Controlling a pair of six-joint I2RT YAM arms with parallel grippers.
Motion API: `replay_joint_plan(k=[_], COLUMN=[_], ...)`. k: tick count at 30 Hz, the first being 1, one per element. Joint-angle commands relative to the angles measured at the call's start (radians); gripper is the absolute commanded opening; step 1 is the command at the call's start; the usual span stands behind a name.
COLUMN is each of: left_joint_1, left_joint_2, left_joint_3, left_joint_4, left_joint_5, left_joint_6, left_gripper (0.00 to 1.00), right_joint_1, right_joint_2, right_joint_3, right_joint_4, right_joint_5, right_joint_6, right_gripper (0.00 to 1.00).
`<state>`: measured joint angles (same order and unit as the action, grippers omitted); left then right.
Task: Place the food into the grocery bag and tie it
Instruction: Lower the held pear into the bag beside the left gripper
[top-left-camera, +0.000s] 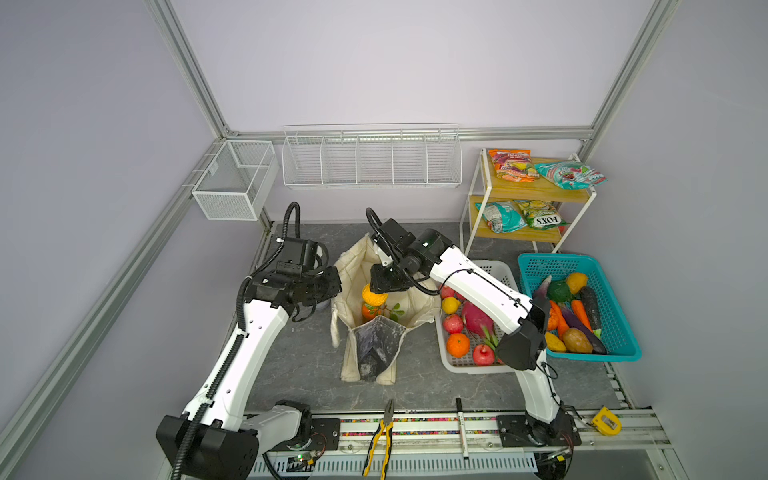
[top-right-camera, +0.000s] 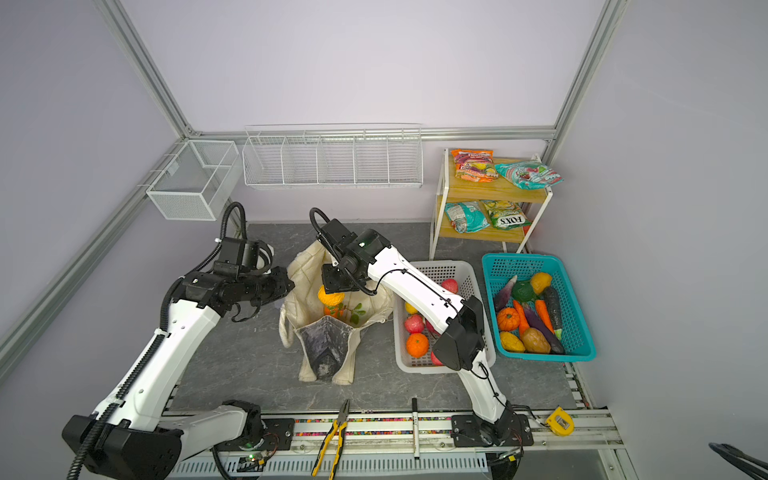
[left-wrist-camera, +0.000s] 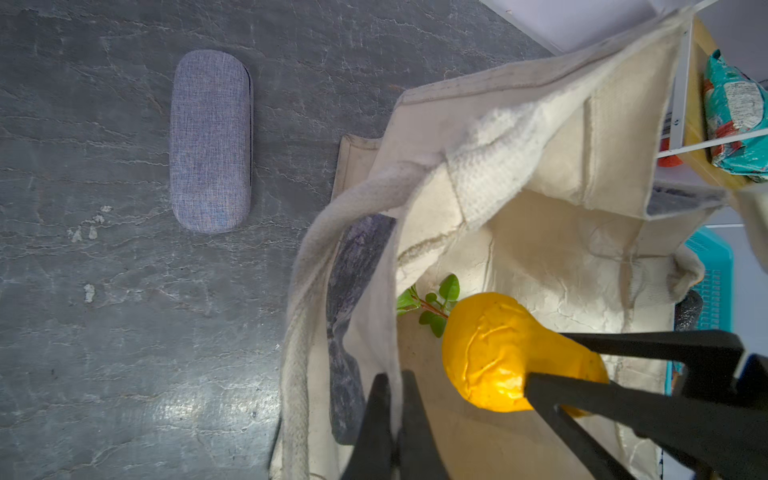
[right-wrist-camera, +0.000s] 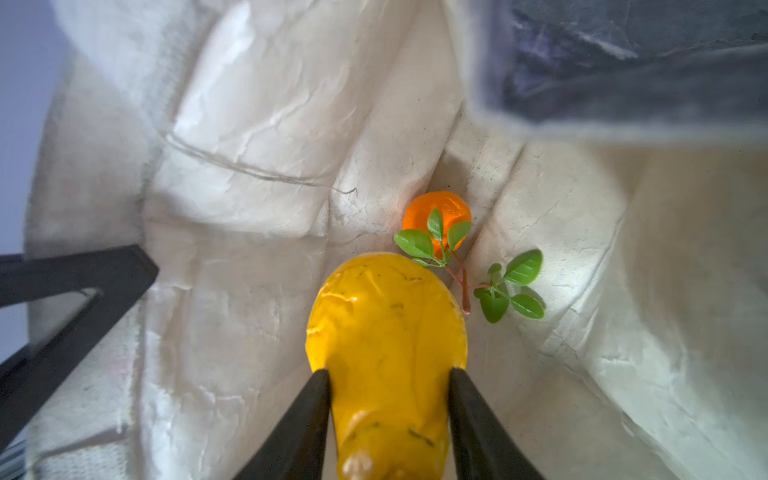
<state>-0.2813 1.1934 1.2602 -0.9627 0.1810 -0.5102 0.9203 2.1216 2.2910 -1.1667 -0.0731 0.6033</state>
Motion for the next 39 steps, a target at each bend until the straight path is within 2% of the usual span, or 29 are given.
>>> replay_joint_plan(k=[1,9,18,39], left_joint_1=[0.002,0.002,0.002,0.002], left_joint_2=[0.007,0.009,0.008,0.033], left_joint_3=[0.038,0.041,0.038,0.06], left_joint_4=[0.006,0.011,0.027,0.032], left_joint_5=[0.003,0.005,0.008,0.008], left_joint_6=[0.009,0.002,-0.01,-0.005], left_gripper=[0.0,0.0,0.0,0.0], right_joint_1=[0.033,0.075,0.082,0.097], right_joint_2=[0.026,0.034,0.04,0.149], right_joint_3=[0.004,-0.072,-0.208,-0.271], right_joint_4=[-0.044,-0.057,0.023,0.09], right_joint_5=[-0.029,-0.046,-0.094,-0.116], right_joint_6=[-0.071,-0.141,-0.149,-0.165], right_gripper=[0.47,0.47,0.47,0.52])
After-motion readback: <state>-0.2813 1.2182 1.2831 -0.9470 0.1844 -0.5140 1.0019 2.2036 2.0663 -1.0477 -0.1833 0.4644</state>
